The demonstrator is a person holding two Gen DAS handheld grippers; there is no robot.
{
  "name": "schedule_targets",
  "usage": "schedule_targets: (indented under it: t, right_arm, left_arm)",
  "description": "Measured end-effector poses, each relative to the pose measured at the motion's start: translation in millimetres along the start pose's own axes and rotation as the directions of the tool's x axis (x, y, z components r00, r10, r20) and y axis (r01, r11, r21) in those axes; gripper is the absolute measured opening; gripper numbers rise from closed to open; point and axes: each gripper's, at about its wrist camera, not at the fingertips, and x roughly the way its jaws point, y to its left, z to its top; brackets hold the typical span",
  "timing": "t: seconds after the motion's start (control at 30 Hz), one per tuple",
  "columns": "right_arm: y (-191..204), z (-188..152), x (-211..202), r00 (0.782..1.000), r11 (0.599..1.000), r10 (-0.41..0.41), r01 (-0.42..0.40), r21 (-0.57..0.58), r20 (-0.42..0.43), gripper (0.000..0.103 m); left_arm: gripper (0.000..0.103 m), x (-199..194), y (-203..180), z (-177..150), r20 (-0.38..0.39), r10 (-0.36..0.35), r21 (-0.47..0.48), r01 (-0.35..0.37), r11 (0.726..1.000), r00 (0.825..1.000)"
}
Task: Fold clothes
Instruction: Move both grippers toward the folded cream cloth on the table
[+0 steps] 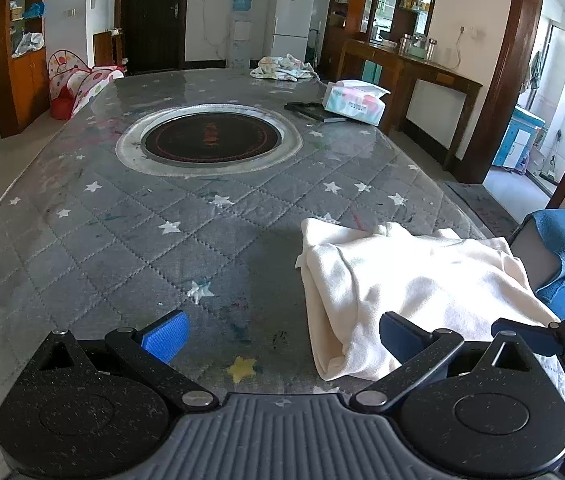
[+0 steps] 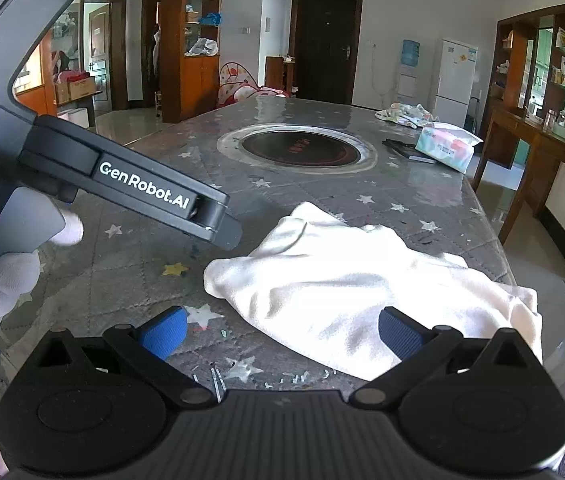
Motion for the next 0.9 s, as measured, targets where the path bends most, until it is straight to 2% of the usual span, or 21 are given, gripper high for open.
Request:
schedule_targets:
  t: [0.2,0.3,0.6,0.9]
  right_arm:
    - [-5,-1,1,1.000,1.000,-0.005,0.005,0.014,-0.008,0.103]
    - [-6,-1,-1,1.000,1.000,-0.008,0.008,0.020,-0.008,0.103]
    - [-9,0,2,1.000,1.000,0.004,-0.004,0.006,-0.008,0.102]
    - [-2,6,6,1.000,0.999,0.030,-0.030,-0.025,-0.010,0.093]
  left_arm:
    - [0.103,-6,-14,-6,-0.010,-0.027,0.024,0.027,0.999,1.000]
    - [0.103,1,-16,-2,-0.043,-0.025,0.021,0.026,0.999,0.999]
    - [0.103,5,-14,-2,-0.045,-0.017,0.018,0.018,1.000,0.999]
    - [0.103,11,-7,2,-0.052,-0.005,0.011,0.006,1.000,0.999]
